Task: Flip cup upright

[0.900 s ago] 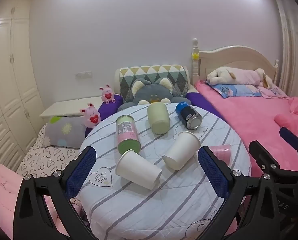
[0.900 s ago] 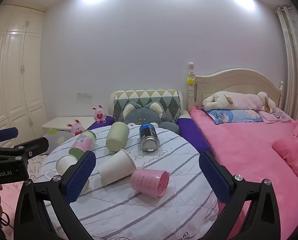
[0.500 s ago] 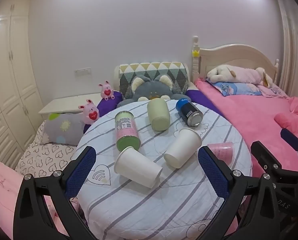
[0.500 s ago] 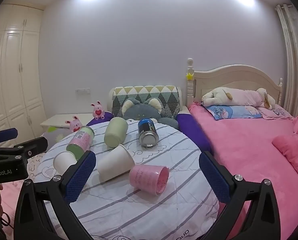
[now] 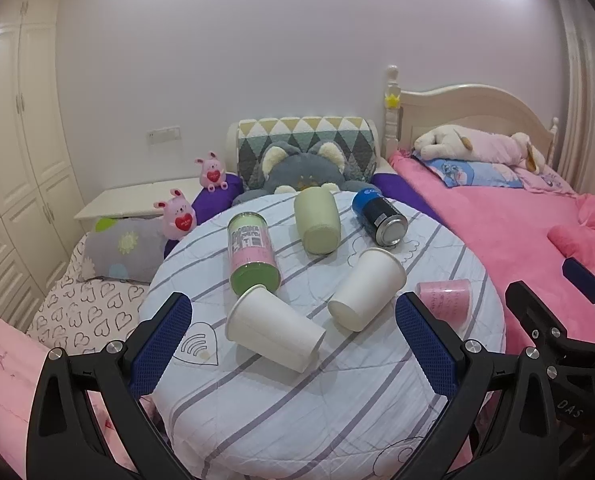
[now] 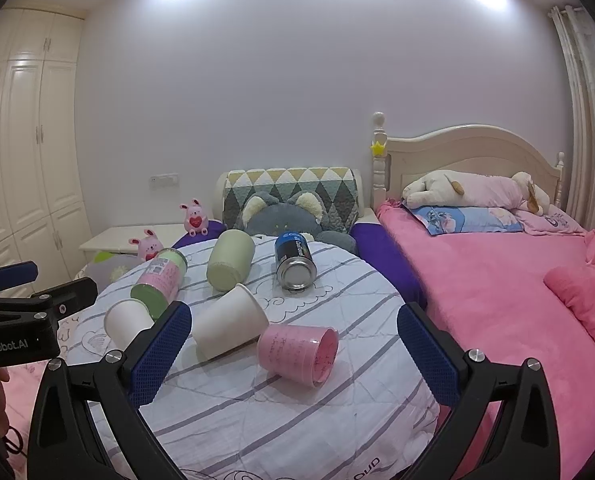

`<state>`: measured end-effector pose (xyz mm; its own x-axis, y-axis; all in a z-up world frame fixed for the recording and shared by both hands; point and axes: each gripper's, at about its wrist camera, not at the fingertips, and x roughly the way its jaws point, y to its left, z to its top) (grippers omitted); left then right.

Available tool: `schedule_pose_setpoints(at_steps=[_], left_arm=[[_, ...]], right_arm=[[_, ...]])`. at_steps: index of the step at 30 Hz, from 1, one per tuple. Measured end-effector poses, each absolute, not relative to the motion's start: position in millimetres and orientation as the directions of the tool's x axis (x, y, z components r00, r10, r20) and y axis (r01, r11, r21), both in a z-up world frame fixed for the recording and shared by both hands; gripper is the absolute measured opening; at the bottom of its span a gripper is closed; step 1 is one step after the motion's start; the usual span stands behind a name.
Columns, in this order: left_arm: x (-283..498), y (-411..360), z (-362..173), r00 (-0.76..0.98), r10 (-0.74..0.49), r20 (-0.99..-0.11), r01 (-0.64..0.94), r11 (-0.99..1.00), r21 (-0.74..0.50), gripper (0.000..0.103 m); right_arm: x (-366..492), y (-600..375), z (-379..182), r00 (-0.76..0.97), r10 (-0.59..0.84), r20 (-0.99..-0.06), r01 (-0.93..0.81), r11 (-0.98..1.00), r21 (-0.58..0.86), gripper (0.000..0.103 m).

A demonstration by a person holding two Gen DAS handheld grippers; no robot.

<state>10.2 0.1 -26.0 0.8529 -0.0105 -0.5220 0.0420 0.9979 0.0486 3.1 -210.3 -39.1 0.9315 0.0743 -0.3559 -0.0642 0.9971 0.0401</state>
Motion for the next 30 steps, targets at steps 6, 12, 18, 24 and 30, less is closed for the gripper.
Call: schedule_pose_setpoints(at_steps=[6,12,18,24,30], left_arm=[[10.8,1.3,-28.0,0.851,-0.009,-0.525,0.038,0.998,0.045,0.103],[13.9,4.9,-29.4,0.846,-0.009,-0.534,0.037,0.998,0.041,0.103],[15.2,5.1,-32.1,0.843,-0.005,-0.538,0.033,0.999,0.041,0.103],[21.5,8.1,-37.4,0.835,-0.002,-0.550,0.026,0.999,0.036,0.103],[26.4,10.1,-41.5,0.822,0.000,-0.570,0.022,0.999,0.032,0.103]], right_arm=[[5.3,-209.0,-40.8,0.929,0.079,-0.363,-0.068,0.997,0.042,0.103],[8.7,-205.4,-42.5,0.927,0.080,-0.366,-0.070,0.997,0.041,0.103],[10.0,-202.5,-43.6,0.926,0.081,-0.370,-0.072,0.997,0.039,0.103],[11.4,-201.3,-45.4,0.923,0.079,-0.376,-0.069,0.997,0.039,0.103],[16.5,-202.5,-47.2,0.919,0.077,-0.388,-0.065,0.997,0.043,0.103]])
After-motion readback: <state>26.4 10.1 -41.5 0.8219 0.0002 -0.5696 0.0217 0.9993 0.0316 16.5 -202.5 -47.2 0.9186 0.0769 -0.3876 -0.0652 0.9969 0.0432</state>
